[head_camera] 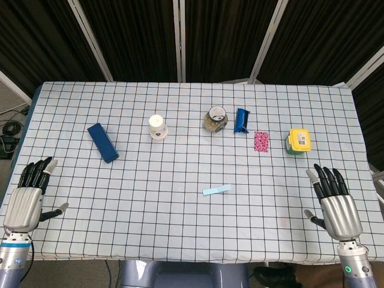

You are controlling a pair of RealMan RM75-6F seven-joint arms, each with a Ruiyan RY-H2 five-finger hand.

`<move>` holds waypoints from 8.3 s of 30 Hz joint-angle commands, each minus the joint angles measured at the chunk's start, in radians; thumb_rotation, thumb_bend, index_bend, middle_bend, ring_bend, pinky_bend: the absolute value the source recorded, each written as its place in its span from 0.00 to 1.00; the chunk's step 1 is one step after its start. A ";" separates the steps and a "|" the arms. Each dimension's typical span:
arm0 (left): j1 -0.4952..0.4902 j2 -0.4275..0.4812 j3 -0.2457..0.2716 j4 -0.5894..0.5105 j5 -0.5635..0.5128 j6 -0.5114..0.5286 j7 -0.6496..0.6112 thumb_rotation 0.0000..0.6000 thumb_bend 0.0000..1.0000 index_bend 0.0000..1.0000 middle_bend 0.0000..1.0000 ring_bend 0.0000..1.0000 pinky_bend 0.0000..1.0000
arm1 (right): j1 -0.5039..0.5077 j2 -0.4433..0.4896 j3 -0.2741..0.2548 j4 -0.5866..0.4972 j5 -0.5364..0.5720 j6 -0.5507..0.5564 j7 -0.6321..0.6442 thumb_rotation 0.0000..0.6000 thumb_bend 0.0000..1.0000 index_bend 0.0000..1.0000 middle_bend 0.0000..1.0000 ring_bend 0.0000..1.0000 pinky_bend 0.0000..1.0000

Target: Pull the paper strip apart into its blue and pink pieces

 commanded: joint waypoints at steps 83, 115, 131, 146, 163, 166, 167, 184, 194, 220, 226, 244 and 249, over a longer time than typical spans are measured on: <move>0.002 -0.028 -0.067 0.060 -0.050 -0.098 -0.040 1.00 0.00 0.00 0.00 0.00 0.00 | 0.522 -0.599 -0.093 1.023 -0.288 -0.270 0.416 1.00 0.43 0.69 0.20 0.00 0.00; -0.319 -0.194 -0.203 0.012 -0.302 -0.567 -0.150 1.00 0.00 0.07 0.00 0.00 0.00 | 0.633 -0.332 0.272 -0.014 0.232 -0.574 -0.169 1.00 0.46 0.75 0.18 0.00 0.00; -0.504 -0.314 -0.286 0.009 -0.575 -0.633 -0.005 1.00 0.12 0.32 0.00 0.00 0.00 | 0.679 -0.405 0.347 -0.110 0.522 -0.566 -0.399 1.00 0.47 0.76 0.17 0.00 0.00; -0.593 -0.406 -0.289 0.025 -0.731 -0.594 0.063 1.00 0.29 0.44 0.00 0.00 0.00 | 0.702 -0.431 0.339 -0.116 0.562 -0.547 -0.415 1.00 0.46 0.76 0.17 0.00 0.00; -0.617 -0.424 -0.268 0.020 -0.761 -0.552 0.089 1.00 0.37 0.55 0.00 0.00 0.00 | 0.709 -0.430 0.325 -0.106 0.562 -0.533 -0.410 1.00 0.46 0.76 0.17 0.00 0.00; -0.619 -0.427 -0.265 0.022 -0.762 -0.548 0.089 1.00 0.37 0.56 0.00 0.00 0.00 | 0.709 -0.429 0.324 -0.104 0.563 -0.533 -0.406 1.00 0.46 0.76 0.17 0.00 0.00; -0.619 -0.427 -0.265 0.022 -0.763 -0.548 0.088 1.00 0.38 0.56 0.00 0.00 0.00 | 0.709 -0.429 0.323 -0.104 0.564 -0.533 -0.406 1.00 0.46 0.76 0.17 0.00 0.00; -0.627 -0.434 -0.260 0.026 -0.778 -0.534 0.095 1.00 0.52 0.70 0.00 0.00 0.00 | 0.709 -0.418 0.317 -0.112 0.559 -0.534 -0.389 1.00 0.46 0.76 0.17 0.00 0.00; -0.624 -0.428 -0.251 0.045 -0.793 -0.531 0.098 1.00 0.52 0.75 0.00 0.00 0.00 | 0.695 -0.392 0.306 -0.117 0.539 -0.530 -0.361 1.00 0.46 0.76 0.17 0.00 0.00; -0.530 -0.322 -0.216 0.134 -0.706 -0.564 -0.019 1.00 0.01 0.00 0.00 0.00 0.00 | 0.541 -0.205 0.202 -0.027 0.407 -0.502 -0.199 1.00 0.07 0.14 0.03 0.00 0.00; -0.483 -0.274 -0.200 0.108 -0.610 -0.502 -0.043 1.00 0.00 0.00 0.00 0.00 0.00 | 0.465 -0.136 0.159 -0.057 0.322 -0.417 -0.161 1.00 0.00 0.04 0.00 0.00 0.00; -0.144 -0.031 -0.012 -0.031 -0.173 -0.001 -0.019 1.00 0.00 0.00 0.00 0.00 0.00 | 0.068 0.071 0.016 -0.049 0.179 -0.027 0.042 1.00 0.00 0.00 0.00 0.00 0.00; -0.070 -0.002 0.060 -0.028 -0.071 0.051 -0.033 1.00 0.00 0.00 0.00 0.00 0.00 | -0.003 0.076 -0.005 -0.070 0.146 0.034 0.016 1.00 0.00 0.00 0.00 0.00 0.00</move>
